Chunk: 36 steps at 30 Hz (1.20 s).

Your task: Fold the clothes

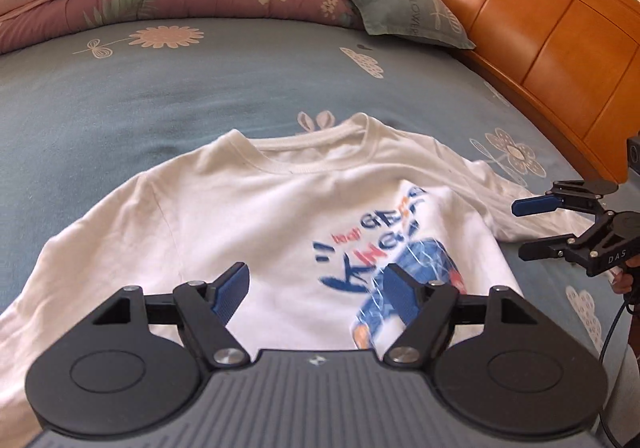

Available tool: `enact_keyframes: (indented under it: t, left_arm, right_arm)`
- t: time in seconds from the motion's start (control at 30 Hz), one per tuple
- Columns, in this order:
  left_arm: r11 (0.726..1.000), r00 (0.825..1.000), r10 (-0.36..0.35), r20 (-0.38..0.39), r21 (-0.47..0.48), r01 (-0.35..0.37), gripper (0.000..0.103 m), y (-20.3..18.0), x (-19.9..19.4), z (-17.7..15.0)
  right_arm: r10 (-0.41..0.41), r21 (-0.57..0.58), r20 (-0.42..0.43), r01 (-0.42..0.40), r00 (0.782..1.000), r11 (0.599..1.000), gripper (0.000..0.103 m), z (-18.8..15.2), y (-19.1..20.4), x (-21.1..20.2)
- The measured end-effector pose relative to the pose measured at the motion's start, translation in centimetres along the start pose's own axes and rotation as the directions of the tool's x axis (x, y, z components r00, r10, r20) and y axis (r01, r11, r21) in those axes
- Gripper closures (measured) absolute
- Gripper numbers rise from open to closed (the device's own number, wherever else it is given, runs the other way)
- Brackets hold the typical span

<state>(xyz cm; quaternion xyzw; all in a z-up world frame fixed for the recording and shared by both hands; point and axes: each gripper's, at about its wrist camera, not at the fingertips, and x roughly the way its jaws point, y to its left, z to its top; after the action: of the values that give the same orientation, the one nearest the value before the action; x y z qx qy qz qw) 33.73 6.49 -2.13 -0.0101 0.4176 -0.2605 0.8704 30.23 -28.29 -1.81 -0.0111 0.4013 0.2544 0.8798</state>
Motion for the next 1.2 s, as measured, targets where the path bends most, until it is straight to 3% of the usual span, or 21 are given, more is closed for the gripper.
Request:
enact_keyframes:
  t: [0.13,0.3,0.43,0.6,0.73,1.0,1.1,1.2]
  left_arm:
    - [1.0,1.0,-0.001,0.011,0.017,0.001,0.02,-3.6,-3.7,-3.9]
    - [0.995,1.0,-0.002,0.027,-0.098,0.005,0.017,-6.4,-5.9,-7.8]
    - [0.969,0.998,-0.057,0.035,-0.238,0.064,0.017,-6.9,-5.7,-10.7]
    - [0.948,0.99,-0.126,0.057,-0.288,0.137,0.017,-7.7,-4.3,-11.7]
    - [0.936,0.985,-0.15,0.091,-0.308,0.171,0.017,-9.0,-3.9,-10.1]
    - [0.968,0.978,-0.179,0.106,-0.159,0.194,0.016,-14.1,-2.4,-6.6]
    - [0.978,0.986,-0.145,0.087,-0.138,0.157,0.016,-14.5,-2.1,-6.8]
    - [0.979,0.99,-0.114,0.081,-0.161,0.126,0.016,-13.3,-2.8,-7.8]
  right_arm:
    - [-0.011,-0.004,-0.01,0.011,1.0,1.0,0.009,-4.8,3.8,-2.8]
    - [-0.053,-0.002,0.014,0.053,0.999,0.999,0.004,-8.9,7.9,-5.0]
    - [-0.067,0.062,0.032,0.065,0.997,0.996,0.001,-11.7,9.3,-6.4]
    - [-0.11,0.084,0.002,0.11,0.994,0.99,0.0,-14.4,9.5,-8.2]
    - [-0.122,0.15,0.013,0.119,0.992,0.982,0.0,-16.3,8.6,-9.8]
    - [-0.013,0.264,0.049,0.0,0.999,0.964,0.0,-17.9,7.2,-9.6]
    - [0.033,0.304,0.068,-0.052,0.997,0.951,0.0,-18.5,6.6,-9.4]
    - [0.139,0.335,0.104,-0.166,0.985,0.927,0.0,-18.2,5.7,-8.4]
